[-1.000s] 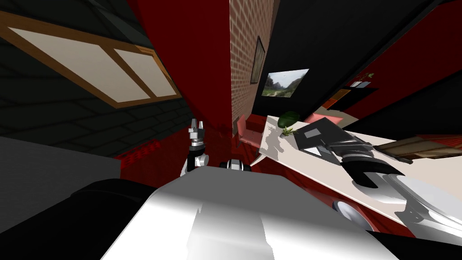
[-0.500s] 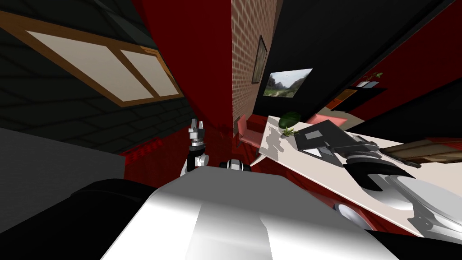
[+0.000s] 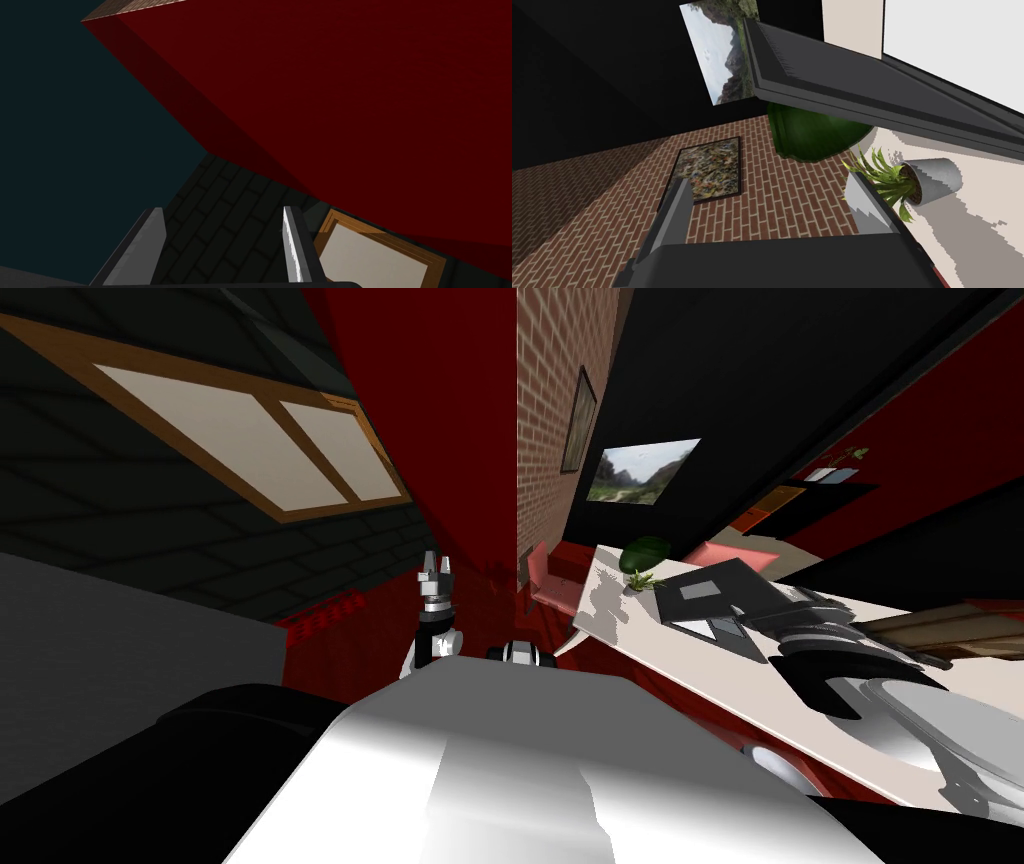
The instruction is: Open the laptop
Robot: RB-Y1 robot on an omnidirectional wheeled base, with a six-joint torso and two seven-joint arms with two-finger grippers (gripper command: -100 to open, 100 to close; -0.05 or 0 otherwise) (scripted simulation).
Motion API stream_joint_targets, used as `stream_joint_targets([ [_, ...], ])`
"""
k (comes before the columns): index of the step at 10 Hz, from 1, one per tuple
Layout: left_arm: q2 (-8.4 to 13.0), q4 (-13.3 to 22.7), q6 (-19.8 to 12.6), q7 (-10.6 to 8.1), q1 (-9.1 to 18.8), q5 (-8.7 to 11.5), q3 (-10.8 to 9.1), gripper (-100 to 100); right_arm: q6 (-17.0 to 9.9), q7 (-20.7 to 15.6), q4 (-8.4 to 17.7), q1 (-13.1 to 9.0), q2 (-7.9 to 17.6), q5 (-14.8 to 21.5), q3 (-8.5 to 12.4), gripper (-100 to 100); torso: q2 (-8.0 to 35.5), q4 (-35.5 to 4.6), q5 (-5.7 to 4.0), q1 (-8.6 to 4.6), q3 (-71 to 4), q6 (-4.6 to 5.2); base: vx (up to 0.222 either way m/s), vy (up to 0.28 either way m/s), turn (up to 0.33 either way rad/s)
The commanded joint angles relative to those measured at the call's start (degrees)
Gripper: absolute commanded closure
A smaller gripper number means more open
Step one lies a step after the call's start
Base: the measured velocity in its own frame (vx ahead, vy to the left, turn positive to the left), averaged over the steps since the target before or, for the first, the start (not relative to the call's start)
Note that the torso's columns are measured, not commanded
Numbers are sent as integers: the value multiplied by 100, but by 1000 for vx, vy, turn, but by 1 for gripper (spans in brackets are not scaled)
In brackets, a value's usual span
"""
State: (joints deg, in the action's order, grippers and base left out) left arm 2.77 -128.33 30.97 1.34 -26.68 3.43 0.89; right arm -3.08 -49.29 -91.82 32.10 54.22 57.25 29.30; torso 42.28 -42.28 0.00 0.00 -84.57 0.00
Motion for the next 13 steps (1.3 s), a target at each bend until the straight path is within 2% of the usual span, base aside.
stream_joint_targets([
  [1,0,0,0,0,0,0,0,0,-139,-300,-91,165,106,314,4,-100,1,0,0,-1,0,0,-15,-24,39],
  [8,0,0,0,0,0,0,0,0,-528,-1106,-269,625,371,1184,-5,-100,-1,0,0,0,0,1,-15,-22,47],
  [10,0,0,0,0,0,0,0,0,-484,-1055,-246,575,339,1148,1,-100,-2,0,0,3,-1,1,-3,-5,3],
  [11,0,0,0,0,0,0,0,0,-483,-1053,-246,575,339,1146,0,100,-2,1,1,4,-1,0,0,0,0],
  [12,0,0,0,0,0,0,0,0,-480,-904,-197,373,170,1011,-55,100,-1,0,1,2,-1,0,-47,-62,67],
  [13,0,0,0,0,0,0,0,0,-479,-866,-185,322,128,977,-69,100,11,-3,-5,-19,7,-2,-104,-126,55],
])
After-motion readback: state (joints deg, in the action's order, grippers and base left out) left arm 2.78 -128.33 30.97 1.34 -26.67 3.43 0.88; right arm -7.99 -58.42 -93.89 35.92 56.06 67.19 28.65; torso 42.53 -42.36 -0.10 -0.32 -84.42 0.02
